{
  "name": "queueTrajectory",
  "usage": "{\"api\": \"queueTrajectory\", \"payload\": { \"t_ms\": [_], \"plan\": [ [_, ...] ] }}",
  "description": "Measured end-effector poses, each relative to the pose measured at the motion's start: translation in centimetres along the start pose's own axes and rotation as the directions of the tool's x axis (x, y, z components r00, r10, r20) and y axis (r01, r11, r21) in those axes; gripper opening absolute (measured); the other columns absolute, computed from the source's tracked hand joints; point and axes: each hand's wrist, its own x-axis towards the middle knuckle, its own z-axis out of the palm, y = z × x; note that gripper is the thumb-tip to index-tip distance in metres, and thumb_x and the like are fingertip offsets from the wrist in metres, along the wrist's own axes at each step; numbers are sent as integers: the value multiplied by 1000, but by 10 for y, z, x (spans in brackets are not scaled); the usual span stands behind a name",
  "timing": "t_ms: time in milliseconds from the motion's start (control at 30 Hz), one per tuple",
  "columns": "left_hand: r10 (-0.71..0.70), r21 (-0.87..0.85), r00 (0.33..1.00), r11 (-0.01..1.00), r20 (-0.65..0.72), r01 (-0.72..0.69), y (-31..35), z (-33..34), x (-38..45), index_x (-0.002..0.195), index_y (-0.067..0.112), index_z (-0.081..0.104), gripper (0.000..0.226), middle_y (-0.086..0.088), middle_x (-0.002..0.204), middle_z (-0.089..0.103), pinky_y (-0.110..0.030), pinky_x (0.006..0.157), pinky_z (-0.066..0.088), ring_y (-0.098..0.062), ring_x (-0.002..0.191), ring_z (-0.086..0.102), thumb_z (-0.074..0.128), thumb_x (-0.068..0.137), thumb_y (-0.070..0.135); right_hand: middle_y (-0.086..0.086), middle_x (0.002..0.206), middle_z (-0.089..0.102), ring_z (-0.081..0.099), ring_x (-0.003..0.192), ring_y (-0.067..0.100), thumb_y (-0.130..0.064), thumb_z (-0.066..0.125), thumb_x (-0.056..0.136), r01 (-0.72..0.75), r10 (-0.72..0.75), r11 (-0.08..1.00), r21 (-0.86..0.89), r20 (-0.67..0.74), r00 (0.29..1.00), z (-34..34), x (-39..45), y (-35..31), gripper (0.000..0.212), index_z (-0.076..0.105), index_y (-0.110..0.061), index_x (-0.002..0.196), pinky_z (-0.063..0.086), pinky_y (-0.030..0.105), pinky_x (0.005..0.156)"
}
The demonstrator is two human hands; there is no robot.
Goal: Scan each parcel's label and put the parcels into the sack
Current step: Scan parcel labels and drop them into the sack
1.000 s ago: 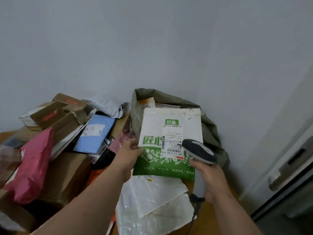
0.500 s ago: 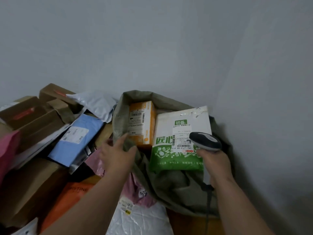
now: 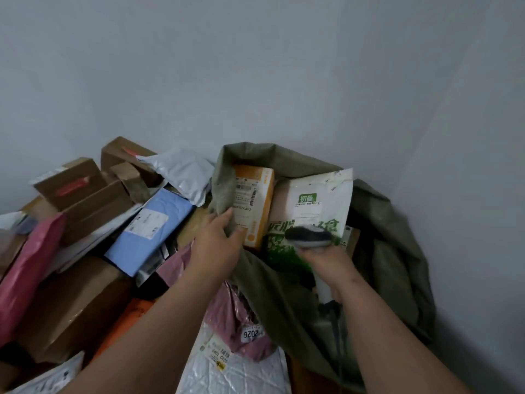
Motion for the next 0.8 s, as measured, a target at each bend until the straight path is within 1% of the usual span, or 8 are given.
{"api": "queueTrajectory", "payload": {
  "t_ms": [67,133,300,467,533,600,667,800],
  "plan": [
    [-19,-85,998,996,60,24,-6,1,-2,151,19,42,57,3,152,38,-45,113,41,-20,137,42,61,97,26,9,114,65,63,103,31,-34,80,85,-146,125,981,126,158,980,3,-4,12,46,62,-18,125,59,48,85],
    [-14,-146,997,989,82,26,-11,0,-5,152,22,41,59,7,150,38,-45,111,43,-18,135,44,63,97,26,13,111,65,64,99,34,-35,81,84,-227,185,943,244,186,965,2,-9,26,46,61,-16,120,60,49,81],
    [19,-222,1000,975,12,-16,-15,-8,-15,122,32,66,30,13,135,37,-19,79,48,-2,109,51,67,93,23,9,119,70,67,105,27,-27,81,83,-10,51,935,354,-106,993,-3,-24,42,53,63,-10,130,54,43,98],
    [-5,-262,986,964,-168,-39,-27,-30,-26,102,29,62,9,2,127,46,-31,83,53,-12,105,57,65,93,31,2,99,71,68,93,22,-27,82,80,108,-30,966,235,-313,949,-9,-61,26,28,71,-14,102,58,46,90],
    [-49,-286,980,958,-194,-8,-38,-42,-32,105,26,61,11,-8,124,53,-23,69,52,-13,93,60,64,94,28,-2,93,70,68,89,20,-29,81,81,127,-39,954,273,-305,951,-4,-83,19,24,68,-20,99,62,46,81],
    [-89,-287,975,957,-204,27,-54,-57,-39,106,25,62,12,-10,120,58,-16,59,45,-7,85,59,63,95,26,-1,90,69,67,81,18,-32,81,82,147,-63,946,287,-283,957,8,-105,13,24,67,-21,98,58,33,61],
    [-138,-310,973,948,-185,76,-73,-75,-49,111,22,64,17,-10,120,59,-22,61,45,-3,80,56,63,95,27,3,79,70,67,66,17,-31,80,84,155,-74,934,323,-250,965,29,-129,7,22,69,-17,96,51,26,49],
    [-184,-360,974,924,-135,125,-118,-118,-77,113,17,64,19,-8,115,63,-30,67,51,-13,86,63,62,96,25,4,57,68,66,51,17,-28,80,85,135,-96,947,291,-145,985,90,-176,2,23,72,-6,85,52,28,50]
  ]
}}
